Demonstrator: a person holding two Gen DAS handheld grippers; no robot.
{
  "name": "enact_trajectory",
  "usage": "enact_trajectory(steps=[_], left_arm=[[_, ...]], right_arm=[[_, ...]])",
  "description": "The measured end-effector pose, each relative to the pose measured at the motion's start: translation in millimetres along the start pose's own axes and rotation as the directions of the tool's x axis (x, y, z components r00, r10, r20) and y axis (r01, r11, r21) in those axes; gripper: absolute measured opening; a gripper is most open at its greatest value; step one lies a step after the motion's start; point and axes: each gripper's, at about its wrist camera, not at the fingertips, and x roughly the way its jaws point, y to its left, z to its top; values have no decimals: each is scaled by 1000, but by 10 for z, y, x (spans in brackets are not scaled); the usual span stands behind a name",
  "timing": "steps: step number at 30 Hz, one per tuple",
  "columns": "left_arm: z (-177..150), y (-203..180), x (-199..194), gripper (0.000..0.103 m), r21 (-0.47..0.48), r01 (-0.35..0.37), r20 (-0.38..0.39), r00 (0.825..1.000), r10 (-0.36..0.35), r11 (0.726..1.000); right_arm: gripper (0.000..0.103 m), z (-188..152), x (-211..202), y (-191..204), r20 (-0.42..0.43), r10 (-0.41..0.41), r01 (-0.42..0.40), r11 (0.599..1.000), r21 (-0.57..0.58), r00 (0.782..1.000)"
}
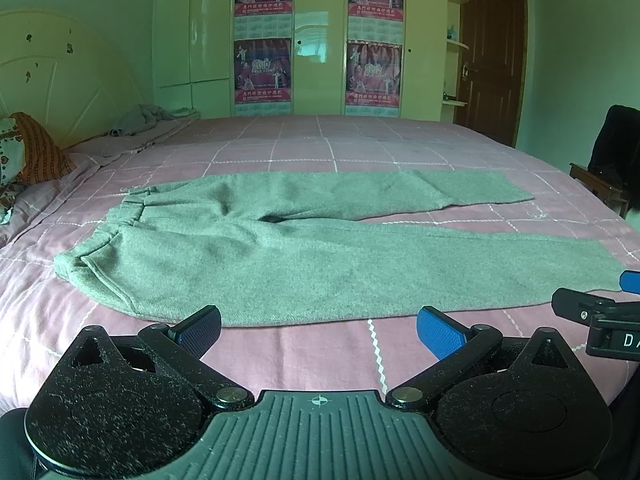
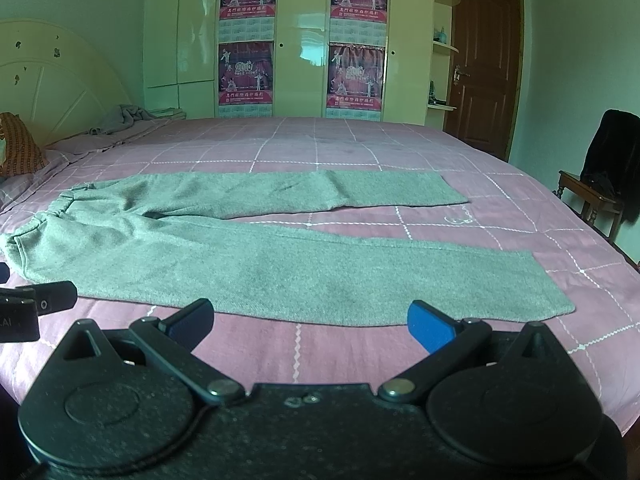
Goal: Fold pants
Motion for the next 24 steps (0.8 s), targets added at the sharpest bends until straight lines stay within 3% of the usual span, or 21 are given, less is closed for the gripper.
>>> enact_trajectory(steps=[24], left_arm=[[2,2,-2,103,1,0,-4,1000,0,1000]], right_arm=[[103,-4,-22,4,3,7,-7,1000,-8,1000]])
